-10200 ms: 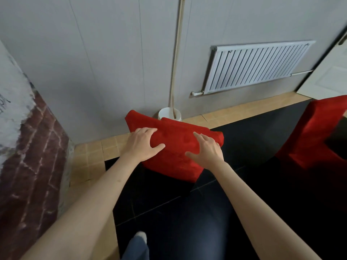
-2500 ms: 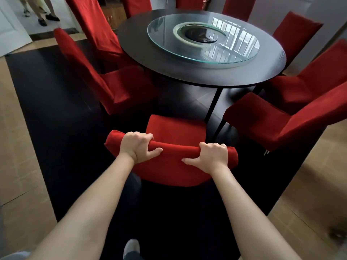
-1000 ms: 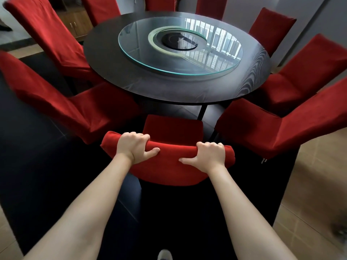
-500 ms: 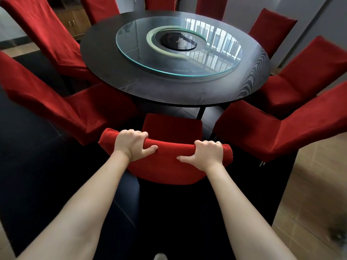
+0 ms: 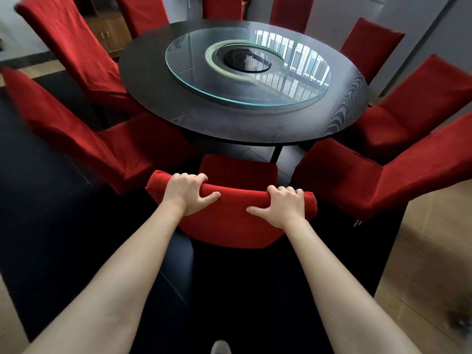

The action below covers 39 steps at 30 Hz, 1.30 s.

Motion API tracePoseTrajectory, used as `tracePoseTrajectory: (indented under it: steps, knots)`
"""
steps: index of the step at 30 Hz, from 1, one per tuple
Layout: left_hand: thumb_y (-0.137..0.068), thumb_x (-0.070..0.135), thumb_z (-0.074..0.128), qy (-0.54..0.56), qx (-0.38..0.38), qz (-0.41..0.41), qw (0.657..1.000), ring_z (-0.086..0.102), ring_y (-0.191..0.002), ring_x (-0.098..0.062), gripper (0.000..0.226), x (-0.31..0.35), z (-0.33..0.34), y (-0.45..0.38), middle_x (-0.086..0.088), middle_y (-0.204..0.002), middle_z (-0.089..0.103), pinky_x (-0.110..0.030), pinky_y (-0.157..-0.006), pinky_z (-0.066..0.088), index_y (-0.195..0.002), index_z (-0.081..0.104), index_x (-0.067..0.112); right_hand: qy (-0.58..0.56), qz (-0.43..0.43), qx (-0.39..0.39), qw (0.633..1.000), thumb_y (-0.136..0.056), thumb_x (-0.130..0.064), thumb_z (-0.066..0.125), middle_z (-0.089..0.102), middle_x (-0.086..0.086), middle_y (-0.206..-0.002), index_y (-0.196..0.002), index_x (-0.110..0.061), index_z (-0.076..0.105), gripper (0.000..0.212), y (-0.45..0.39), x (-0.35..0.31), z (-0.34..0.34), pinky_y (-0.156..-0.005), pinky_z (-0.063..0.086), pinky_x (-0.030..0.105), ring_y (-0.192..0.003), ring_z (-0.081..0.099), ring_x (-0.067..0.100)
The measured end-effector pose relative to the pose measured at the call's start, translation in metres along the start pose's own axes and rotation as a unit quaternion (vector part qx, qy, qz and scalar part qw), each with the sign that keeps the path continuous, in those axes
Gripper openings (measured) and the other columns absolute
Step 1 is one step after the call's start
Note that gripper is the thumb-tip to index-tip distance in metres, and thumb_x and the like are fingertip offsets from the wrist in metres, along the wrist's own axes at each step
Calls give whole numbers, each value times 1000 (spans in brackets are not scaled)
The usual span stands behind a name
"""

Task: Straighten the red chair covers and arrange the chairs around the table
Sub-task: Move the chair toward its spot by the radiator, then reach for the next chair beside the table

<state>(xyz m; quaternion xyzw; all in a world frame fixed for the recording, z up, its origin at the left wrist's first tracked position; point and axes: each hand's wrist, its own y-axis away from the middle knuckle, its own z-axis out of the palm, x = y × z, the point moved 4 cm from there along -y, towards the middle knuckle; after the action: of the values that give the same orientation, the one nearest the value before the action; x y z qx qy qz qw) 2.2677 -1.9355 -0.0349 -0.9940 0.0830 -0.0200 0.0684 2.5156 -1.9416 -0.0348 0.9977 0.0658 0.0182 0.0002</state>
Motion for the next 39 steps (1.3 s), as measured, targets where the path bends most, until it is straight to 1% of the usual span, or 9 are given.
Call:
tracePoseTrajectory:
  steps: [2, 4, 6, 8, 17, 23, 31, 36, 39]
  knots:
    - [-81, 71, 46, 11, -8, -1, 1000, 61, -100, -25, 70, -1, -5, 9, -6, -109, 68, -36, -89, 39, -125, 58, 18, -16, 2, -14, 1000, -71, -85, 43, 60, 3, -119, -123, -23, 52, 81, 10, 1, -2, -107, 26, 48, -118, 49, 25]
    - [-81, 69, 49, 19, -11, 0, 1000, 57, -110, -24, 71, -3, -13, 20, -5, -119, 64, -36, -95, 38, -130, 54, 18, -33, 7, -25, 999, -75, -79, 48, 47, 5, -140, -140, -24, 40, 86, 24, 2, -5, -113, 16, 53, -135, 35, 27]
    - [-80, 68, 52, 30, -8, -3, 999, 52, -118, -24, 71, -5, -22, 31, -4, -127, 59, -37, -98, 37, -133, 52, 19, -46, 20, -33, 998, -78, -75, 51, 31, 6, -154, -149, -25, 28, 89, 38, 3, -11, -115, 11, 54, -145, 20, 27]
    - [-80, 67, 54, 41, -4, -4, 999, 51, -120, -24, 71, -7, -32, 43, -4, -130, 57, -37, -98, 37, -133, 52, 20, -51, 33, -31, 998, -80, -72, 52, 23, 6, -158, -151, -25, 23, 89, 53, 1, -17, -116, 11, 54, -147, 14, 27]
    - [-81, 66, 53, 49, -22, 29, 998, 52, -121, -26, 73, 20, -40, 87, -7, -132, 56, -39, -100, 39, -138, 48, 19, -72, 107, -26, 991, -84, -65, 53, 30, 6, -156, -152, -24, 21, 85, 149, 21, -24, -116, 16, 52, -145, 20, 27]
    - [-81, 68, 50, 26, -18, 130, 991, 56, -113, -22, 74, 86, -45, 97, -1, -127, 59, -36, -95, 40, -138, 48, 21, -61, 163, -25, 984, -84, -63, 56, 39, 3, -151, -152, -23, 21, 86, 209, 70, -27, -114, 21, 52, -141, 29, 25]
    - [-78, 65, 55, 73, -3, 189, 979, 56, -113, -25, 73, 201, -62, 74, -3, -125, 61, -38, -98, 40, -135, 51, 20, -66, 210, 10, 975, -85, -62, 55, 43, 0, -148, -151, -22, 23, 84, 253, 163, -43, -113, 28, 49, -137, 36, 22]
    - [-79, 65, 55, 87, 5, 210, 974, 56, -113, -25, 72, 304, -66, 52, -3, -122, 62, -37, -96, 39, -135, 50, 21, -67, 232, 18, 970, -84, -62, 56, 44, -1, -146, -151, -23, 23, 84, 273, 253, -48, -113, 28, 49, -135, 38, 21]
    - [-80, 66, 54, 87, 3, 228, 970, 55, -116, -23, 72, 369, -65, 38, -1, -126, 60, -36, -100, 37, -138, 47, 23, -70, 238, 23, 968, -84, -62, 57, 45, -2, -146, -151, -23, 23, 85, 279, 316, -52, -112, 29, 48, -135, 38, 21]
